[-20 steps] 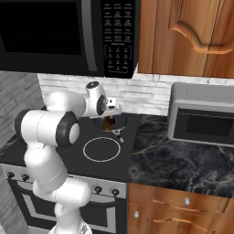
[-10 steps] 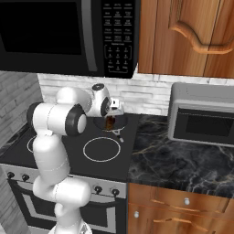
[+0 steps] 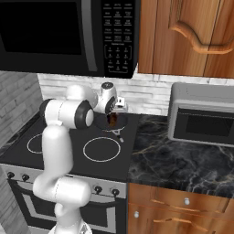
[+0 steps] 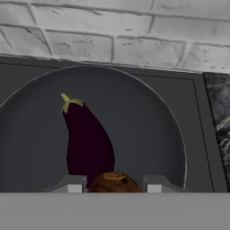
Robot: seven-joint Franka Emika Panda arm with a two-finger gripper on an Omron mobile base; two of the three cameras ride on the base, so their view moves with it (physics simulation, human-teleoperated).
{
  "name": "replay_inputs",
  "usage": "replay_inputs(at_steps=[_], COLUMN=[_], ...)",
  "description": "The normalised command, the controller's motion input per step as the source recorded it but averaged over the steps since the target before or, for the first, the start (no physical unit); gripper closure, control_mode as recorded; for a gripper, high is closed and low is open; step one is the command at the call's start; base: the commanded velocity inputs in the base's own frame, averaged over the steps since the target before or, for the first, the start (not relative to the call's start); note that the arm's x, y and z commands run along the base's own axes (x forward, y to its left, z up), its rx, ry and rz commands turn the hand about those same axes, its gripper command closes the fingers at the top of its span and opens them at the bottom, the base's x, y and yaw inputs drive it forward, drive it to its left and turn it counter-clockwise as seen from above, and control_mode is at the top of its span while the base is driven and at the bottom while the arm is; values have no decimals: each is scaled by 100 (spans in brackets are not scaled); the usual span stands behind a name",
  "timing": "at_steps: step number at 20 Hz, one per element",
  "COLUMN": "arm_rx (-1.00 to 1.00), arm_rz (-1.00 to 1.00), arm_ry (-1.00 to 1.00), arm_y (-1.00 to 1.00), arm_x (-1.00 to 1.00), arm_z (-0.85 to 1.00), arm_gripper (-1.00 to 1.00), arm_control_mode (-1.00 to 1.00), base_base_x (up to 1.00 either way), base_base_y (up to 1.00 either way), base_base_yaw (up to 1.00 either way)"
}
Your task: Put the sweet potato and eggplant in the pan. Then turn on the rear right burner and set the heat to medium.
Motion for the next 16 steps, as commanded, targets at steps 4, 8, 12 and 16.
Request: replay_inputs(at_steps=[4, 8, 12, 16], arm_rx=[0, 0, 0, 0], arm_rz=[1, 4, 3, 2], arm_ry=[0, 0, -2, -3], arm_y=[-12, -4, 0, 0], arm_x=[17, 16, 23, 31], arm_z=[-15, -25, -41, -38], arm_gripper=[100, 100, 100, 100], arm_control_mode=[-100, -100, -100, -100], base_base_x=[0, 0, 0, 0], base_base_y=[0, 0, 0, 0], base_base_yaw=[0, 0, 0, 0])
